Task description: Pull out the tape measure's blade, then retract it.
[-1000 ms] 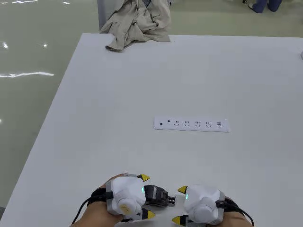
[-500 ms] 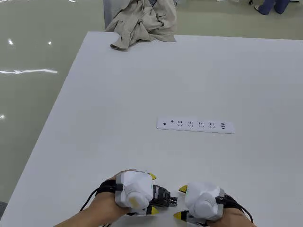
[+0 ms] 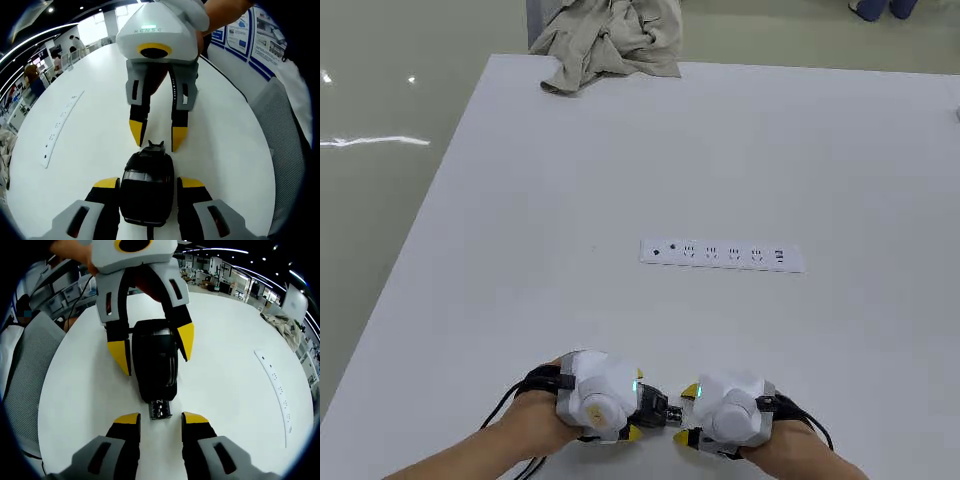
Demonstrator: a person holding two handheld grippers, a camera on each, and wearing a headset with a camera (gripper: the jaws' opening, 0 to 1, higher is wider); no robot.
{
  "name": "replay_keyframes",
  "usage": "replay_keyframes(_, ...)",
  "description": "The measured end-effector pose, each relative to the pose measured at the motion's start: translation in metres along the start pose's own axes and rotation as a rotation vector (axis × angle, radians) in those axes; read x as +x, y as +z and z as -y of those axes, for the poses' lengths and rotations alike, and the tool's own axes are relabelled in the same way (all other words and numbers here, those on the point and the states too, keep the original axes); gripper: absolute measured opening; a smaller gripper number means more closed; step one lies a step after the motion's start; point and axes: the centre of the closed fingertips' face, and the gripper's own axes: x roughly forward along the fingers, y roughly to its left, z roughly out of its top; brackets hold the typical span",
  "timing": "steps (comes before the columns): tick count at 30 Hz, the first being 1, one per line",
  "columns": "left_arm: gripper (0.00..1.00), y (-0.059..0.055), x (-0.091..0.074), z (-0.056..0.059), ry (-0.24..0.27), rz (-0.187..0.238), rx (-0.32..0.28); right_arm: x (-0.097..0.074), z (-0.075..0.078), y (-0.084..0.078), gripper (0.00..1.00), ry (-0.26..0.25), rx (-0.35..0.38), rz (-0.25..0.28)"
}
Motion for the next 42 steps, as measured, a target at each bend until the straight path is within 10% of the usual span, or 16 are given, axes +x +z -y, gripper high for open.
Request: replay_keyframes(42, 0.35, -0.0004, 0.0008, -0.0021, -0.021, -0.031, 0.036, 0.0039, -0.0008, 0.0011, 0.14, 0.052, -0.068, 0.010)
